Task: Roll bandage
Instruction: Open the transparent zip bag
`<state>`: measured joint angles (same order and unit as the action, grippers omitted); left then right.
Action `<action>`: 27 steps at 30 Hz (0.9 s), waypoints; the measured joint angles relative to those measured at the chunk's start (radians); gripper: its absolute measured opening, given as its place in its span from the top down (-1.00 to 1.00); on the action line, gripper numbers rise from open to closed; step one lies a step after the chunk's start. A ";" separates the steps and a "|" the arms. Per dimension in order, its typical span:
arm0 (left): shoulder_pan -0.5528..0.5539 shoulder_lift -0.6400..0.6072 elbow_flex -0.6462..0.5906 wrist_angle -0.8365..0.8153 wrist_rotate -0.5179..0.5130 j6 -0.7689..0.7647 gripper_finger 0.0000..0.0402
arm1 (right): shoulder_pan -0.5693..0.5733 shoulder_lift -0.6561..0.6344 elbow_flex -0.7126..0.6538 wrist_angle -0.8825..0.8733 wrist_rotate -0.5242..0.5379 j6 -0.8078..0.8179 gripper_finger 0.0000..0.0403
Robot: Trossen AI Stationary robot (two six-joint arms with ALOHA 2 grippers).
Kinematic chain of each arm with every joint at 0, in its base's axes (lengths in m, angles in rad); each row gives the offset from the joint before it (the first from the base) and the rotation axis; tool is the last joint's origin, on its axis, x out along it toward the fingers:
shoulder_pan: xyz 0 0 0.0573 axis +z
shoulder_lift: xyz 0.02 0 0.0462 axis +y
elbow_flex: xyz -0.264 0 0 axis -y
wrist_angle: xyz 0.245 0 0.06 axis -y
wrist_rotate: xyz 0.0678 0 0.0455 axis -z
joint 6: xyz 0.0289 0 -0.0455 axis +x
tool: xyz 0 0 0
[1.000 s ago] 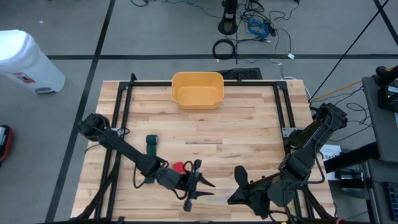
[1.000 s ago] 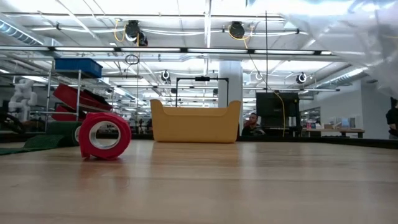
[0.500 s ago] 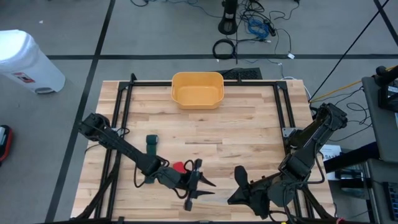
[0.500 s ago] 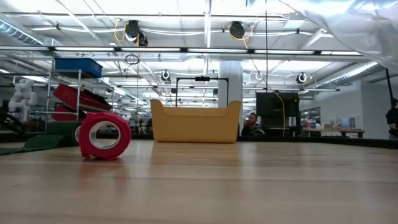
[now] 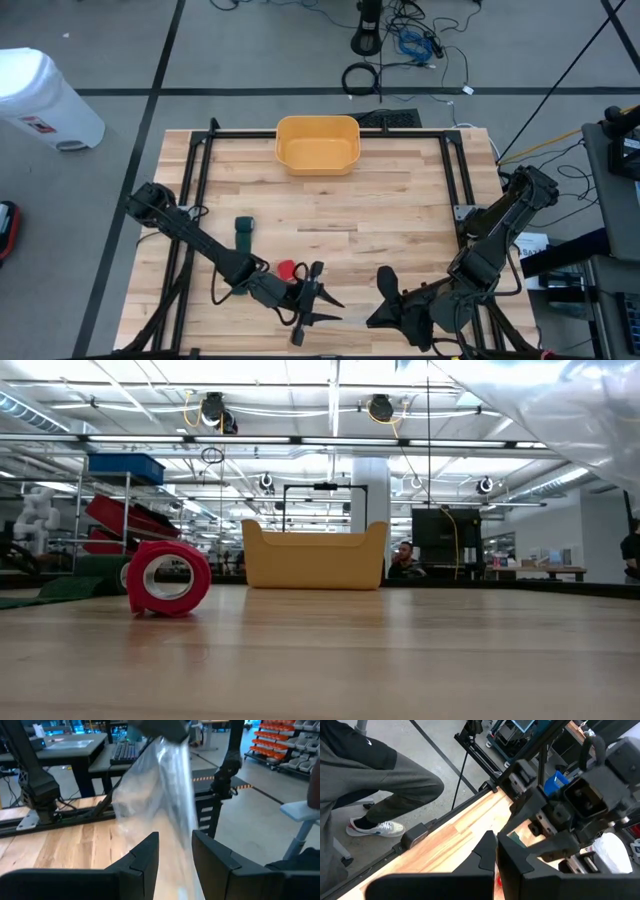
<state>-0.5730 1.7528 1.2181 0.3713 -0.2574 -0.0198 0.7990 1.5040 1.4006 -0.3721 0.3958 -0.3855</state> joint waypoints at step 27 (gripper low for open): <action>-0.010 0.011 0.050 -0.039 -0.069 -0.003 0.39 | 0.000 0.000 0.000 0.002 0.025 0.006 1.00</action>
<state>-0.5831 1.7638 1.2681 0.3324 -0.3268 -0.0229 0.7994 1.5040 1.4006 -0.3697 0.4210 -0.3794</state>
